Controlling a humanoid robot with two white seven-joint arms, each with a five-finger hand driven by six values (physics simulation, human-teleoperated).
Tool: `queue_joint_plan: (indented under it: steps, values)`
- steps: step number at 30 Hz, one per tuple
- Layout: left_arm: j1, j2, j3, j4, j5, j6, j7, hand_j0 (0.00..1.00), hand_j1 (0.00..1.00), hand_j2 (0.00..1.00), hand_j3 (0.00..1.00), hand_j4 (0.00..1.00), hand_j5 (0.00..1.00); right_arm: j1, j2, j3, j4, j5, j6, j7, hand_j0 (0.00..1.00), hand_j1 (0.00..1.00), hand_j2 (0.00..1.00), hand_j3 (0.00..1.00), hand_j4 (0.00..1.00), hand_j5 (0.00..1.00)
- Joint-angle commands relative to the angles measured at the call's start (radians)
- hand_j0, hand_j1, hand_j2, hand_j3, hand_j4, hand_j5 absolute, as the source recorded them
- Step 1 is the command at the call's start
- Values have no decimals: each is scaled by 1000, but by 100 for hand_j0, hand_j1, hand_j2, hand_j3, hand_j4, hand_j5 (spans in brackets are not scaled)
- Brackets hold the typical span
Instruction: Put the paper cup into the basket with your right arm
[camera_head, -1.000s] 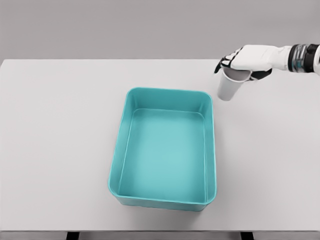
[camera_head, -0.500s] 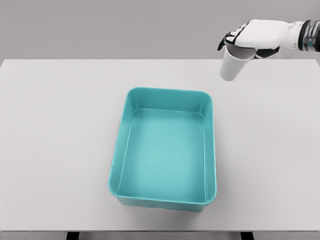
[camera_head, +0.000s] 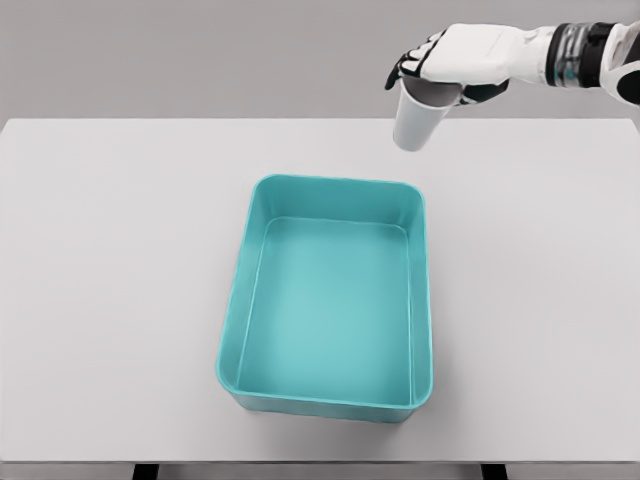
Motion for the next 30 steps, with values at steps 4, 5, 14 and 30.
queue_joint_plan:
  steps: [4, 5, 14, 30]
  values:
    - [0, 0, 0, 0, 0, 0, -1, 100, 100, 100, 100, 100, 100, 0, 60, -2, -1, -6, 1, 1, 63, 63, 63, 63, 63, 63]
    - [0, 0, 0, 0, 0, 0, 0, 100, 100, 100, 100, 100, 100, 0, 62, -2, -3, -6, 1, 1, 63, 63, 63, 63, 63, 63]
    - [0, 0, 0, 0, 0, 0, 0, 100, 100, 100, 100, 100, 100, 6, 105, -2, -11, -6, 1, -1, 63, 63, 63, 63, 63, 63]
    - [0, 0, 0, 0, 0, 0, -1, 100, 100, 100, 100, 100, 100, 43, 131, -8, -109, -3, 1, 1, 63, 63, 63, 63, 63, 63]
